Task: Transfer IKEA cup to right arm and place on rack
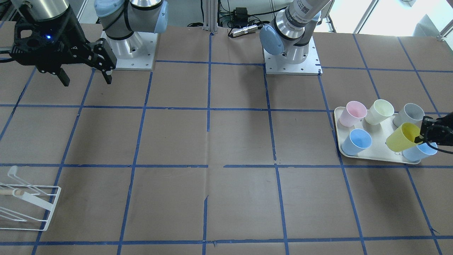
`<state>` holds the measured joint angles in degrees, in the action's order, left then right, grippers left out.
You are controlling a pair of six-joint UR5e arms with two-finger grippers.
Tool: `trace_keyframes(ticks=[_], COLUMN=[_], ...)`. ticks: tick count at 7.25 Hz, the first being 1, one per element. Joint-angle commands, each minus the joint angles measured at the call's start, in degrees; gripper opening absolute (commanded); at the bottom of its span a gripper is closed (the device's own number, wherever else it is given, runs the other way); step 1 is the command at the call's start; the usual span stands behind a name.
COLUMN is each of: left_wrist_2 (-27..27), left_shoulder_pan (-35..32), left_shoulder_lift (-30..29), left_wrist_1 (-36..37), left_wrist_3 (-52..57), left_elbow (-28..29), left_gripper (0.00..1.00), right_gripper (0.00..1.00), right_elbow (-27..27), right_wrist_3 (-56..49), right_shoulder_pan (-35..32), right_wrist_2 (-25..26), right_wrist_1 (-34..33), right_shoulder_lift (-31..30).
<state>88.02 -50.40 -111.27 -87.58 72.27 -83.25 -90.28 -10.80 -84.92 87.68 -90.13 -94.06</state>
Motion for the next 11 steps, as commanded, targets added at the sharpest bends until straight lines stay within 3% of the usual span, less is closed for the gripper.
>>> trace_keyframes(ticks=[1,3,5,8,9,11], left_wrist_2=[-6.8,-13.9,-23.7,-45.6,-56.1,-74.0], left_shoulder_pan=[-5.6,-13.2,-25.8,-38.3,-39.1,-40.7], left_shoulder_lift=[2.9,3.3,4.5,4.5,5.3,5.9], left_wrist_1=[-21.0,-28.4,-29.2,-25.8,-26.0,-25.1], left_wrist_3=[0.7,-0.4,-8.8,-25.8,-27.0,-27.7], left_elbow=[8.2,8.6,7.9,4.6,0.8,-5.1], left_gripper=[0.00,0.00,0.00,0.00,0.00,0.00], right_gripper=[1.00,1.00,1.00,1.00,1.00,1.00], right_elbow=[-0.1,-0.2,-0.4,-1.2,-1.4,-2.3], right_wrist_3=[-10.7,-19.0,-23.1,-41.3,-44.8,-45.0], right_shoulder_pan=[8.1,14.1,19.9,35.9,38.7,38.9], right_wrist_2=[-3.6,-5.8,-13.8,-22.5,-25.9,-27.9], right_wrist_1=[4.8,7.7,13.9,25.7,31.1,37.6], right_shoulder_lift=[-2.3,-3.1,-3.2,-2.7,-1.5,0.8])
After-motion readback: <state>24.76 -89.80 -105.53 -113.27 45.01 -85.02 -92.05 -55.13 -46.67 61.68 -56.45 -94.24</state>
